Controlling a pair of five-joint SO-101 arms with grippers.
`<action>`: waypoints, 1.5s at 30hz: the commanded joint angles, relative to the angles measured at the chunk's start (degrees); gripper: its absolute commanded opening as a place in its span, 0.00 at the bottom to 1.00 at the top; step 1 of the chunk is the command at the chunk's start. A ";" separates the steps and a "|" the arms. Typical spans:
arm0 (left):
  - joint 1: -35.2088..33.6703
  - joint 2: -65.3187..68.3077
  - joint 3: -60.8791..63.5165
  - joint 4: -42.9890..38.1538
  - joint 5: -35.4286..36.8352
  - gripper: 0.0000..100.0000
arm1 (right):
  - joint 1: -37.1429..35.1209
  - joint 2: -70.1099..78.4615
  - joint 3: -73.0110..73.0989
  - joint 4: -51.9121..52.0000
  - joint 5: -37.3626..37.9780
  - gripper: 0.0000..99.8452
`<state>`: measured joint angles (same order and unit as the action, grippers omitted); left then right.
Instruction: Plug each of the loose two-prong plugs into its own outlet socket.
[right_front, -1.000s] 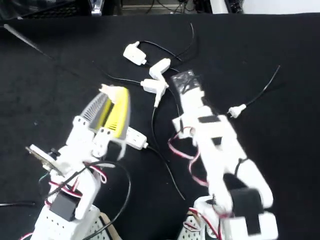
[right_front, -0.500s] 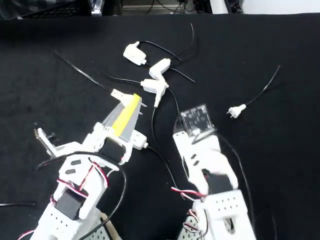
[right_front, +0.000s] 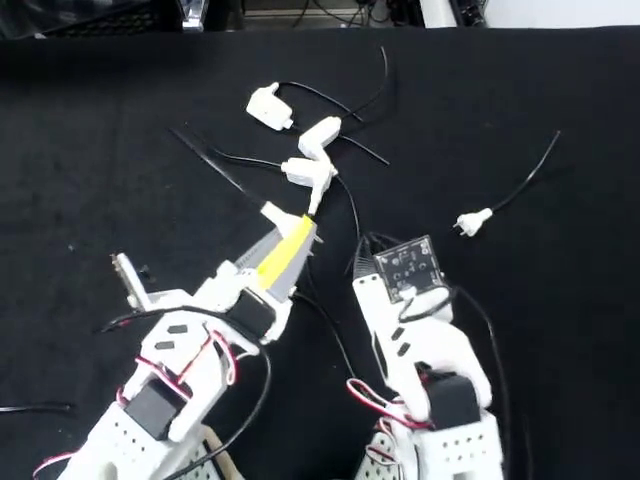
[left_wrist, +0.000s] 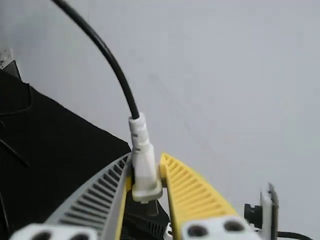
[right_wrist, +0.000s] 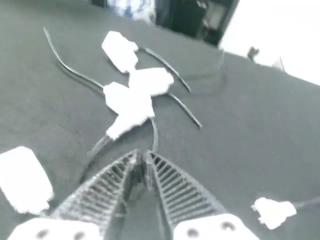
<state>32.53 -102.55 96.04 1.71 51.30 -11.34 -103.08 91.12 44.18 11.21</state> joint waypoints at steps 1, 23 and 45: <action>-1.89 -0.79 0.31 0.00 -0.09 0.03 | -3.34 -5.67 -13.58 6.77 -0.53 0.01; -3.74 -0.88 -0.31 0.00 0.09 0.03 | -25.76 12.53 -38.55 21.89 6.51 0.01; 1.71 -2.02 -14.64 18.46 -2.99 0.03 | -25.93 18.95 -48.31 28.22 8.00 0.01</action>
<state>33.05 -103.78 92.18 10.24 49.10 -37.98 -87.60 47.16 72.13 18.59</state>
